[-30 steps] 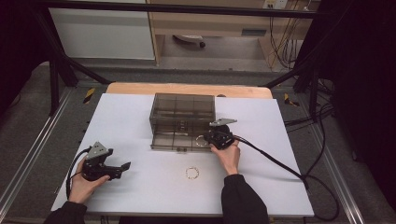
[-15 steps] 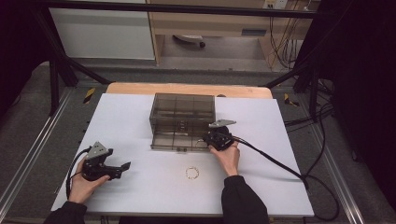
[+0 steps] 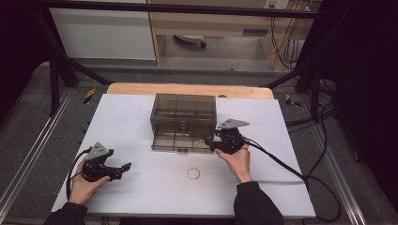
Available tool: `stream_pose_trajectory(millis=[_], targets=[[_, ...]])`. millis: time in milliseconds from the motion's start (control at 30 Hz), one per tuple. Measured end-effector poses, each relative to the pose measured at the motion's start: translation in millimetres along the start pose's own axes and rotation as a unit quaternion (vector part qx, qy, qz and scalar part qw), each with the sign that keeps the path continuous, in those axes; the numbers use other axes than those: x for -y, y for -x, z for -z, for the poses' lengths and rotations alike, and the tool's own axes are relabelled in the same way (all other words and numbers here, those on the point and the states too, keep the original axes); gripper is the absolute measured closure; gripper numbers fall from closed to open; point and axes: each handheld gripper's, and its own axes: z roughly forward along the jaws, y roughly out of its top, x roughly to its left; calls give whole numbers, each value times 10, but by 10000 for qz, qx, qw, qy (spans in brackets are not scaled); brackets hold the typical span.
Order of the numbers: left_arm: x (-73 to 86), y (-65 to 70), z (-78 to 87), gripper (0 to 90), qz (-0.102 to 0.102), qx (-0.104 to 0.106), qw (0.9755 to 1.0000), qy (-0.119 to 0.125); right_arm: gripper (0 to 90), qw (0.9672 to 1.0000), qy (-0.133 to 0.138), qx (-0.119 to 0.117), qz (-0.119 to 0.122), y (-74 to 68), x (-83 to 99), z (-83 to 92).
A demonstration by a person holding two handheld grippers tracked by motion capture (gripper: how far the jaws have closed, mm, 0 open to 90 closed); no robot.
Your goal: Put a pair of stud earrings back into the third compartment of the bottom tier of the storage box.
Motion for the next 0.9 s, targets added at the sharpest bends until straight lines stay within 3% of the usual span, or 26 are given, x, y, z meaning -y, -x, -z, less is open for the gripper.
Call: stream_pose_trajectory(millis=[467, 900], targets=[[0, 3, -5, 64, -8, -1, 10000, -22, 107, 9997, -104, -210, 14, -82, 122, 192], [1, 9, -10, 63, -26, 8, 10000, -41, 74, 9983, -374, -452, 52, -279, 399, 52]])
